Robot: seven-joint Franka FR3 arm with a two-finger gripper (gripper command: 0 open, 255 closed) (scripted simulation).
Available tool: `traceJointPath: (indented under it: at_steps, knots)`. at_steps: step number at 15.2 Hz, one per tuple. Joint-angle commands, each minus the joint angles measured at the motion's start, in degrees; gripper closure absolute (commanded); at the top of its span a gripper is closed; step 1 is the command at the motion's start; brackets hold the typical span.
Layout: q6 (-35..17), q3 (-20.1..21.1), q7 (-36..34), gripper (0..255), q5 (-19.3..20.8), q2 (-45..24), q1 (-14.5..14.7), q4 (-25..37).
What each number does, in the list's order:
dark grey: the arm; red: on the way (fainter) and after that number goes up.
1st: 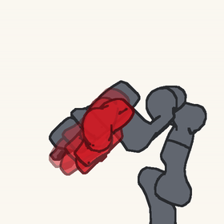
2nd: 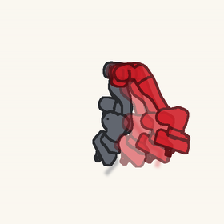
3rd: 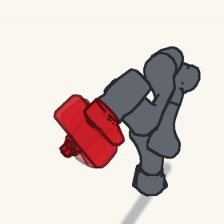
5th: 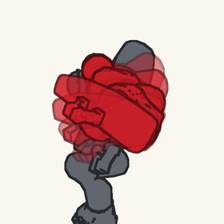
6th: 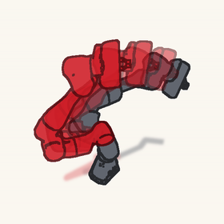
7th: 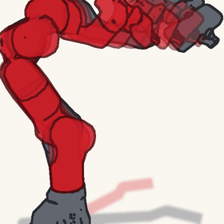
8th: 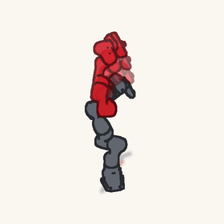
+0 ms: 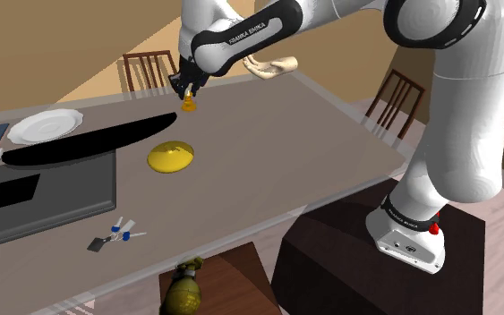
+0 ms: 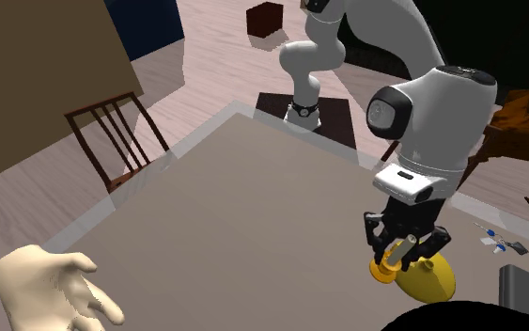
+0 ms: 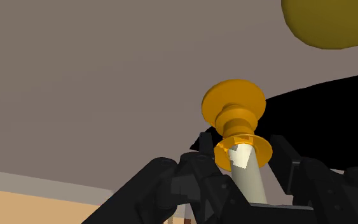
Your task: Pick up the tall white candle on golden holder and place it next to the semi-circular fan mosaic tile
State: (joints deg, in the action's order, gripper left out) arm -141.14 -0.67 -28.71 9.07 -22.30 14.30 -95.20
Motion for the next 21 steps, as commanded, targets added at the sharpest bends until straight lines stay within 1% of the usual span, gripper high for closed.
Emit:
traceJointPath:
  at_steps: [1,11,21]
  knots:
    - [-1.58,-0.10,-0.36,255,0.24,-0.33,0.08,-1.23]
    - [-7.83,-0.65,-1.67,255,1.21,-3.71,0.34,-4.14]
    - [-13.65,-1.41,-3.07,255,2.20,-8.00,0.75,-5.70]
